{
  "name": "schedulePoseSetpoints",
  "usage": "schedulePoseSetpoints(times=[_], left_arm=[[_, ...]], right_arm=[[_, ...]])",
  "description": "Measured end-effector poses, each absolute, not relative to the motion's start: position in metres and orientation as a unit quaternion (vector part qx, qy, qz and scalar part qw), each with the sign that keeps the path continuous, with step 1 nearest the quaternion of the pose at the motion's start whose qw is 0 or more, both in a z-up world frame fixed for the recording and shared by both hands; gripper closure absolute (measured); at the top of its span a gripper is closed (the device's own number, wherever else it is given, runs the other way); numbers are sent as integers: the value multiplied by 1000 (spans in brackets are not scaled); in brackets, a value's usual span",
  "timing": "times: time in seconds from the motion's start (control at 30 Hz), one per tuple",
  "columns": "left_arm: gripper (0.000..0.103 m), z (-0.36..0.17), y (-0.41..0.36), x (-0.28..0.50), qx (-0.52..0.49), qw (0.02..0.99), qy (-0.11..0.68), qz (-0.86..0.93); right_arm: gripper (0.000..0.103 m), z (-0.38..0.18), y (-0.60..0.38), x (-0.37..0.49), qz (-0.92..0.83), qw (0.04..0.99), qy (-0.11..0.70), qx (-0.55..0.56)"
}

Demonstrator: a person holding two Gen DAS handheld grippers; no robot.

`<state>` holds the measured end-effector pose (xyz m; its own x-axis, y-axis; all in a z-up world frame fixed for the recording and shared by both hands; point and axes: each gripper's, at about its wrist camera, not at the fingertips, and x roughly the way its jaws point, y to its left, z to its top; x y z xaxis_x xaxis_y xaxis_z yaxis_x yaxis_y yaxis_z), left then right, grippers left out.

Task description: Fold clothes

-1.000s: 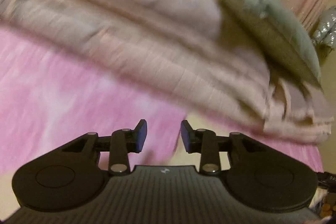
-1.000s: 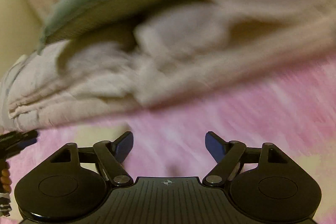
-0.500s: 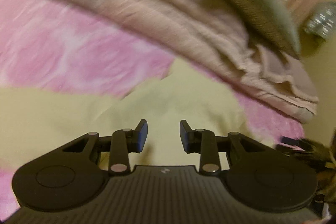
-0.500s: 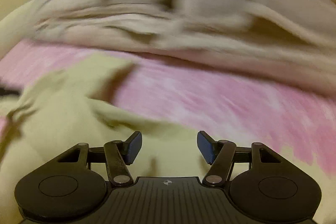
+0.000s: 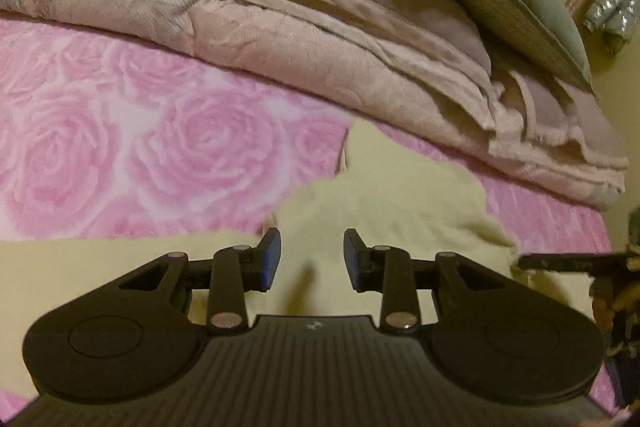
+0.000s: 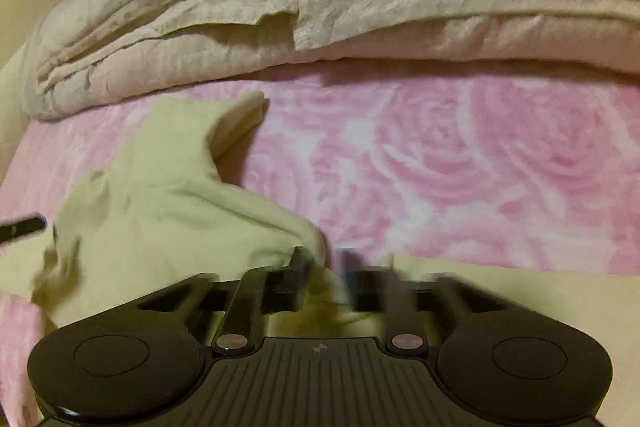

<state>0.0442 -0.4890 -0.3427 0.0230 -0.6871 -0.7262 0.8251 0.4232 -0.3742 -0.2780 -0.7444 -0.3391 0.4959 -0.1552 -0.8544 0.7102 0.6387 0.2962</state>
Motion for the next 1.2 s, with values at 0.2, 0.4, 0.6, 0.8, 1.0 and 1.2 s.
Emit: schedulePoseSetpoints(times=[0.2, 0.4, 0.6, 0.8, 1.0, 1.2], left_arm=[[60, -349, -559, 75, 42, 674, 491, -550], [67, -398, -627, 85, 68, 627, 562, -536], [99, -383, -616, 72, 42, 634, 431, -640], [91, -417, -636, 63, 107, 659, 429, -609], [70, -378, -612, 58, 78, 730, 369, -570], [90, -351, -530, 52, 51, 716, 407, -565]], right_arm=[[38, -317, -776, -256, -237, 804, 332, 433], [43, -371, -796, -190, -212, 743, 334, 539], [97, -357, -788, -167, -186, 829, 324, 415], [90, -372, -783, -158, -212, 857, 341, 322], [26, -351, -778, -186, -332, 842, 295, 307], [48, -312, -758, -313, -396, 800, 269, 361]])
